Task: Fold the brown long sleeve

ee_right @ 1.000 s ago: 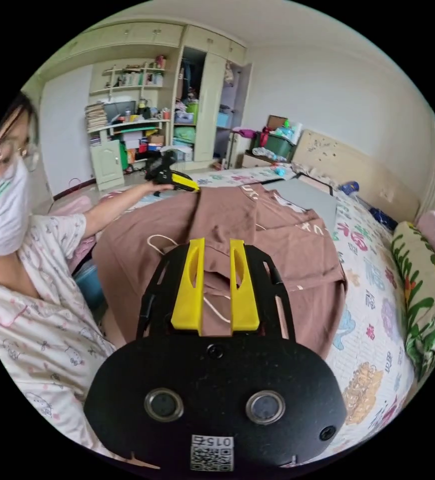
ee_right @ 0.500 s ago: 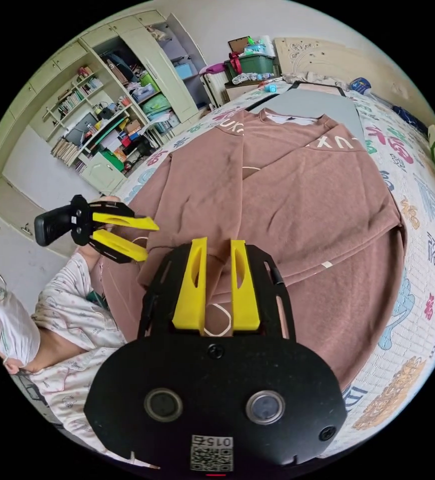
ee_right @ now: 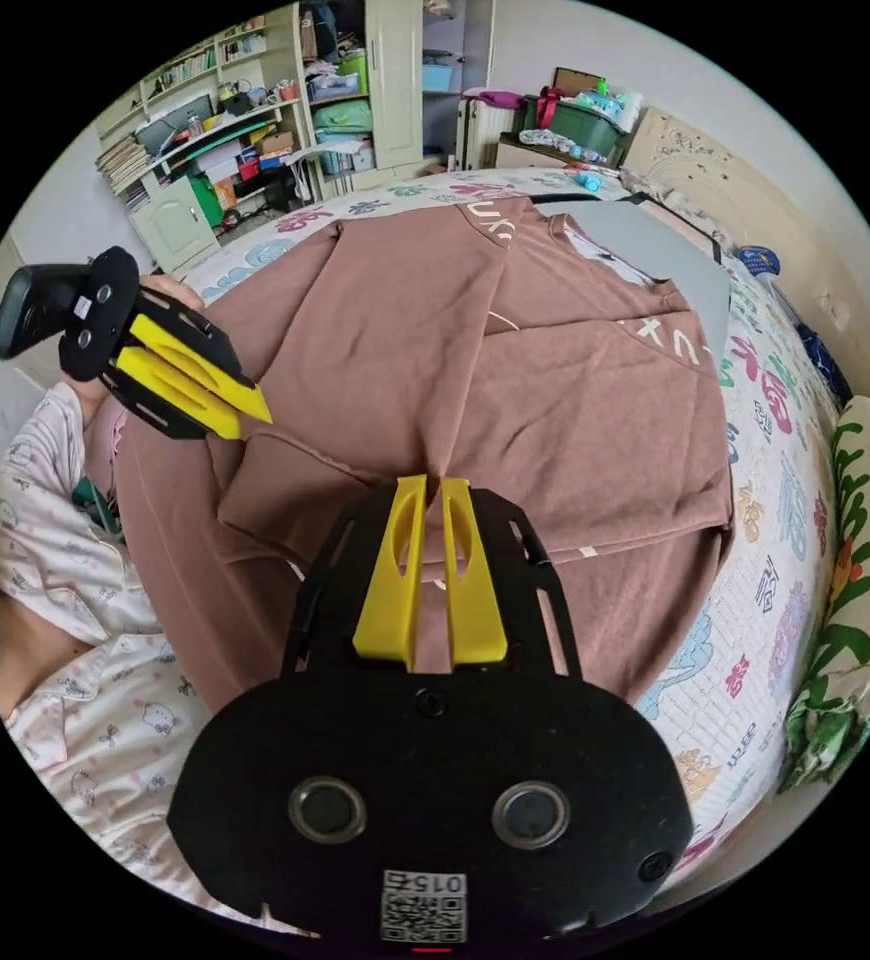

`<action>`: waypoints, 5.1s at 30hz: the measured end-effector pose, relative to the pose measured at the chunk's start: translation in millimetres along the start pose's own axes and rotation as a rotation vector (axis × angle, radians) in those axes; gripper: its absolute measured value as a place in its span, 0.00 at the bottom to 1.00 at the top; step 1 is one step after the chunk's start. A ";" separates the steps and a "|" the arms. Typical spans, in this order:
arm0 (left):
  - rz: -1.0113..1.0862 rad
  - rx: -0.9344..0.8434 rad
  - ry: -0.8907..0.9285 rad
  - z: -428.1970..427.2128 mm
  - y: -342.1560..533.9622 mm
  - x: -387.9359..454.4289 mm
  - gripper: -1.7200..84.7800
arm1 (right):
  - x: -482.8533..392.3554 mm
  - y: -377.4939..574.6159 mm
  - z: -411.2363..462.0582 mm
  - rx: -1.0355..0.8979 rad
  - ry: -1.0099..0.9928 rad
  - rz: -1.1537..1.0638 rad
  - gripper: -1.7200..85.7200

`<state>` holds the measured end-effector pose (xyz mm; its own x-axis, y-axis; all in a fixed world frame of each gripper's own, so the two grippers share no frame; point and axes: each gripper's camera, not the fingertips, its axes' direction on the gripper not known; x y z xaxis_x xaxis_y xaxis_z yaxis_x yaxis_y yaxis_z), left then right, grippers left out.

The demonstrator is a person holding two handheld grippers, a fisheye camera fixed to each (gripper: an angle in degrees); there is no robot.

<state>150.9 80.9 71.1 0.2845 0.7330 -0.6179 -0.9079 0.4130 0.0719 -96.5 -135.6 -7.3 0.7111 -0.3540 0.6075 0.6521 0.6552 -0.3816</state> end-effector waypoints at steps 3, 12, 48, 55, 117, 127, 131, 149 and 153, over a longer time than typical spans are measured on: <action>-0.207 0.101 -0.068 -24.6 33.6 -75.1 0.07 | 62.0 -18.2 -30.2 0.169 0.005 0.101 0.11; -1.085 -0.036 -0.303 128.5 125.0 -326.2 0.14 | 238.7 -141.4 16.9 0.236 0.128 0.478 0.17; -0.466 0.443 -0.243 158.5 205.0 394.1 0.03 | -254.5 189.8 -245.2 0.343 0.011 -0.101 0.01; -0.469 0.498 -0.242 201.1 225.0 463.0 0.03 | -269.0 217.7 -284.6 0.387 -0.012 -0.100 0.01; -1.439 0.310 0.028 357.8 394.9 171.4 0.19 | 153.5 -46.6 -422.7 0.336 -0.336 0.767 0.19; -1.371 0.459 0.306 337.5 435.1 102.0 0.15 | 165.0 -72.8 -397.0 0.258 -0.439 0.750 0.13; -1.333 0.480 0.254 288.7 437.4 82.3 0.06 | 169.6 -65.2 -402.4 0.312 -0.422 0.761 0.09; -1.152 0.346 -0.103 -18.4 388.5 -2.9 0.12 | 13.3 96.1 -500.8 0.475 -0.112 0.503 0.14; -0.858 0.347 -0.030 -66.4 242.9 -31.1 0.12 | -66.5 187.5 -497.3 0.499 -0.076 0.495 0.16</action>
<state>-98.9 122.6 55.9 0.8289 0.1127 -0.5480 -0.2405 0.9561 -0.1672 109.2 -321.1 -465.7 0.8609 0.1001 0.4989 0.0457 0.9613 -0.2717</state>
